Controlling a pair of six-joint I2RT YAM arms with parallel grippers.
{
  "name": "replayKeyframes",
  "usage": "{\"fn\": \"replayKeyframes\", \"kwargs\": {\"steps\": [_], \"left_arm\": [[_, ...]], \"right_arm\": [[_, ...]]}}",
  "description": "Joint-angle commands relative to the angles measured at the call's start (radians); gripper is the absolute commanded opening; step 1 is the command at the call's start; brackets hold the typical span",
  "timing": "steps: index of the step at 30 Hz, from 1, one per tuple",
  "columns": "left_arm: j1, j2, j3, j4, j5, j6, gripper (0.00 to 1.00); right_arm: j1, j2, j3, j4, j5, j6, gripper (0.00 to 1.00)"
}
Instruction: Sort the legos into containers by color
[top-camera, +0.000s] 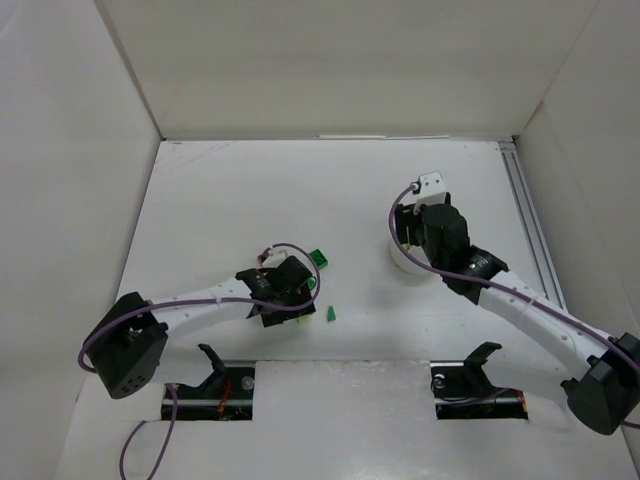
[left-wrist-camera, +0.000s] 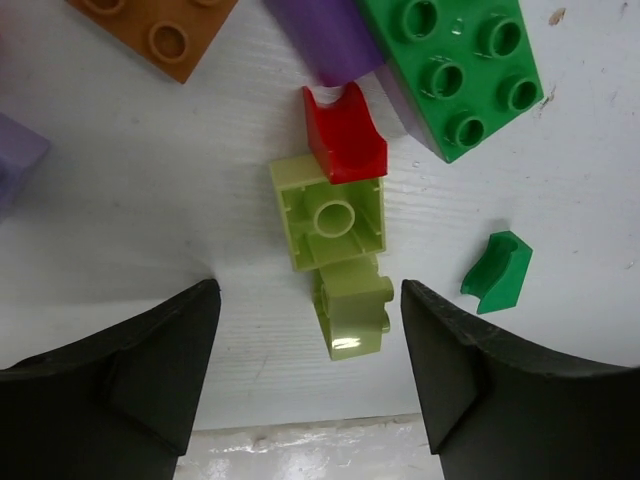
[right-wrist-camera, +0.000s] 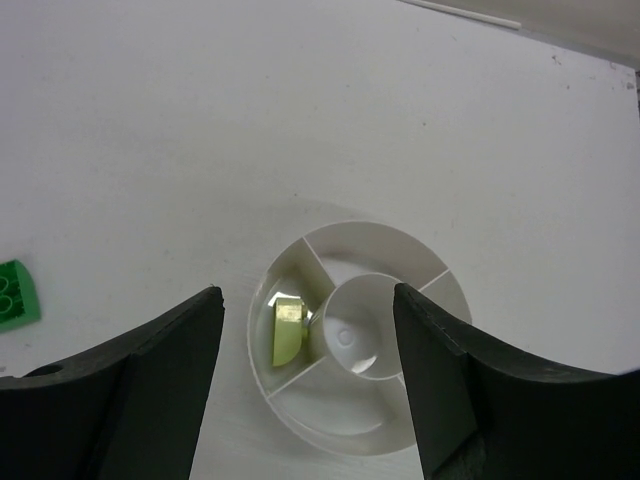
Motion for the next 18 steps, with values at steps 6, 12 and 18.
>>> {"fn": "replayKeyframes", "kwargs": {"steps": [6,12,18], "left_arm": [[-0.102,0.084,0.103,-0.001,-0.085,-0.088,0.42],[-0.151,0.12,0.194,-0.083,-0.135,-0.138,0.08],[-0.177,0.12,0.292,-0.126,-0.168,-0.138,0.0]], "right_arm": [[-0.003,-0.031,-0.024,-0.054,-0.026,0.025,0.74],[-0.003,-0.054,-0.024,-0.076,-0.026,0.045,0.74],[-0.012,-0.123,-0.042,-0.108,-0.026,0.074,0.74]]}}
